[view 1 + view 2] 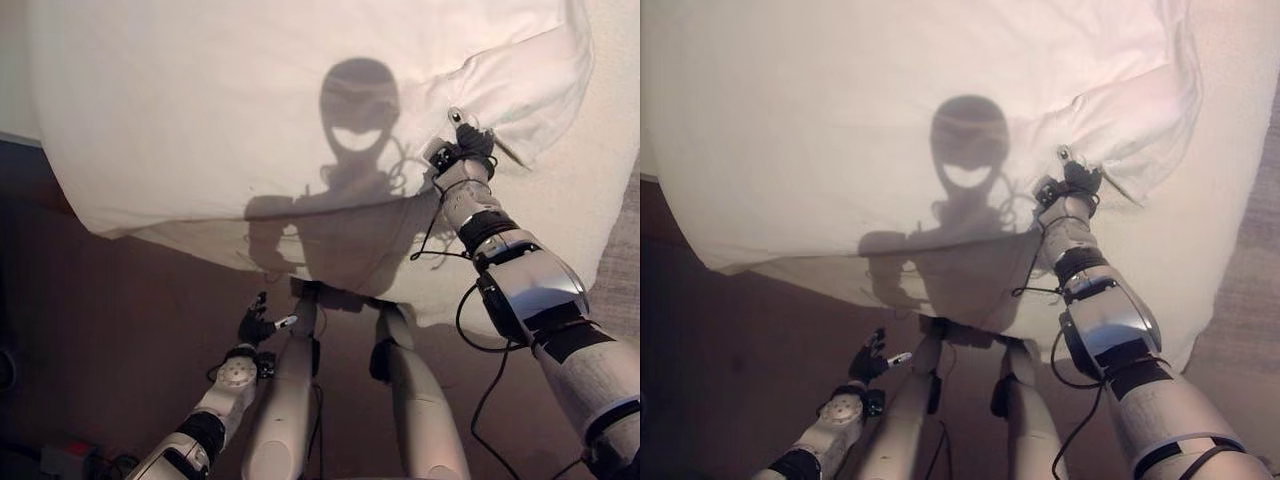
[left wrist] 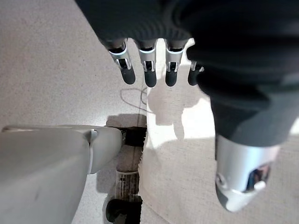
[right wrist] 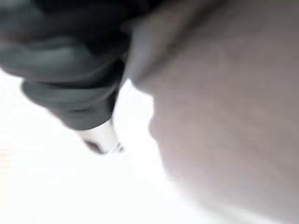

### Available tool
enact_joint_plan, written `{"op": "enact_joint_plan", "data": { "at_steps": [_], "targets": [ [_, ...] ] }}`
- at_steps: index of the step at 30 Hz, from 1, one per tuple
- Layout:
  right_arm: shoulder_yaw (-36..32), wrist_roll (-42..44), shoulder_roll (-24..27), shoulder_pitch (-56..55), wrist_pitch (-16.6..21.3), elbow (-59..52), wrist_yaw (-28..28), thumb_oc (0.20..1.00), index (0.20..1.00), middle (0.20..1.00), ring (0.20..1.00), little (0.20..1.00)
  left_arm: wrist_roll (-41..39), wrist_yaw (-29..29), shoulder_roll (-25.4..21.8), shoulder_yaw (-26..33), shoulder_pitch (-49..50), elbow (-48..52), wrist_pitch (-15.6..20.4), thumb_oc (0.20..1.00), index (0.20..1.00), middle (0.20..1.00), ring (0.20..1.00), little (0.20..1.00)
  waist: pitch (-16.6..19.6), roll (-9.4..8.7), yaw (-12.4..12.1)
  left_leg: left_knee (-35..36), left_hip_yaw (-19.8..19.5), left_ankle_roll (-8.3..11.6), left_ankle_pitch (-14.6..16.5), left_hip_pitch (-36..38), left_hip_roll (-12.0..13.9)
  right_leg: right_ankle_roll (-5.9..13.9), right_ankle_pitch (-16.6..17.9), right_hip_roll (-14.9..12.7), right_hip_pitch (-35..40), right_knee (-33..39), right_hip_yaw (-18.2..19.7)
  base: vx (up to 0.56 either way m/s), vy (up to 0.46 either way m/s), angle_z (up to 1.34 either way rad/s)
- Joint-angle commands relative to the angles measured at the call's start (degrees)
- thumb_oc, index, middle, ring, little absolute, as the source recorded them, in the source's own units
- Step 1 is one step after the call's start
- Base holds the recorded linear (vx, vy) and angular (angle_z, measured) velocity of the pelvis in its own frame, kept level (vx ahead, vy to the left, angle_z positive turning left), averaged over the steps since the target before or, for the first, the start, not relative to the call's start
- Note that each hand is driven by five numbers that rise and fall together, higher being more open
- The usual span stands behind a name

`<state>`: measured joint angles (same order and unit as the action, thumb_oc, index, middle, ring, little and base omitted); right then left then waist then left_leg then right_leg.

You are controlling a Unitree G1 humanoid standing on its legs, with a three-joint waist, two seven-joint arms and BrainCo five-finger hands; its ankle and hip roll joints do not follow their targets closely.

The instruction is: Make the bed

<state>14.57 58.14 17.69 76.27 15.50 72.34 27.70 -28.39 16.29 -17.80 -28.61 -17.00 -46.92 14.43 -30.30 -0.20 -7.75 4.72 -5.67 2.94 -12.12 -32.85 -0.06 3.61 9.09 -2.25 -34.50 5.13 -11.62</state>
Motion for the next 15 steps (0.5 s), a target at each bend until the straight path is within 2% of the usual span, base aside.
{"op": "enact_joint_plan", "data": {
  "at_steps": [1,2,3,4,8,11,15],
  "targets": [
    [3.65,0.92,-1.92,2.52,3.53,-9.08,-1.24,0.2,0.2,0.2,0.2,0.2,-5.69,-1.85,-0.97,-3.86,1.7,6.83,1.43,1.0,1.0,1.0,1.0,1.0,0.51,1.36,-0.85,0.28,1.49,1.16,2.85,1.95,-0.93,4.1,-2.07,-4.19,1.32,-8.59,1.06,-0.03,0.043,0.0],
    [4.22,1.05,-2.23,0.7,4.99,-14.78,-1.18,0.2,0.2,0.2,0.2,0.2,-8.19,-2.96,-1.43,-3.98,2.54,10.61,1.51,1.0,1.0,1.0,1.0,1.0,0.51,0.95,-0.34,0.28,1.76,1.11,2.85,2.17,-0.9,4.09,-1.96,-4.13,1.35,-8.57,1.25,-0.03,0.033,0.01],
    [4.22,0.92,-2.26,0.55,5.0,-15.09,-0.96,0.2,0.2,0.2,0.2,0.2,-8.23,-2.96,-1.52,-3.95,2.57,10.76,1.44,1.0,1.0,1.0,1.0,1.0,0.51,0.91,-0.32,0.28,1.77,1.09,2.58,1.97,-0.95,4.07,-1.69,-4.17,1.19,-8.5,1.26,-0.05,0.044,0.0],
    [5.9,-1.46,-2.08,-3.8,6.45,-25.7,-0.25,0.2,0.2,0.2,0.2,0.2,-13.33,-5.27,-2.84,-4.63,3.88,18.2,0.54,1.0,1.0,1.0,1.0,1.0,0.51,0.02,0.67,0.27,2.26,0.98,2.67,2.39,-0.87,4.11,-1.55,-4.06,1.3,-8.56,1.67,-0.04,0.038,-0.01],
    [7.37,-1.71,-0.11,-11.04,8.71,-40.41,-1.51,0.2,0.2,0.2,0.2,0.2,-27.23,-11.04,-5.3,-9.73,3.53,31.58,-2.36,1.0,1.0,1.0,1.0,1.0,0.51,-2.07,2.91,-0.04,3.23,0.51,3.41,3.89,-0.87,4.15,-1.57,-3.88,2.1,-8.96,2.78,-0.05,0.026,-0.05],
    [8.67,-1.29,1.09,-14.16,9.06,-45.18,-2.87,0.2,0.2,0.2,0.2,0.2,-35.21,-13.54,-5.71,-14.21,0.76,36.18,-4.37,1.0,1.0,1.0,1.0,1.0,0.51,-3.32,4.01,-0.85,4.22,0.07,4.17,5.04,-0.91,4.38,-1.63,-3.9,2.61,-9.48,3.71,-0.06,0.027,-0.13],
    [9.7,-1.1,3.03,-16.08,9.39,-50.52,-3.62,0.2,0.2,0.2,0.2,0.2,-44.88,-13.98,-3.46,-18.25,-3.86,38.25,-5.12,1.0,1.0,1.0,1.0,1.0,0.51,-4.49,5.33,-2.15,5.04,-0.4,4.92,5.86,-1.13,4.64,-1.68,-4.02,2.95,-10.24,4.98,-0.08,0.02,-0.23]
  ]
}}
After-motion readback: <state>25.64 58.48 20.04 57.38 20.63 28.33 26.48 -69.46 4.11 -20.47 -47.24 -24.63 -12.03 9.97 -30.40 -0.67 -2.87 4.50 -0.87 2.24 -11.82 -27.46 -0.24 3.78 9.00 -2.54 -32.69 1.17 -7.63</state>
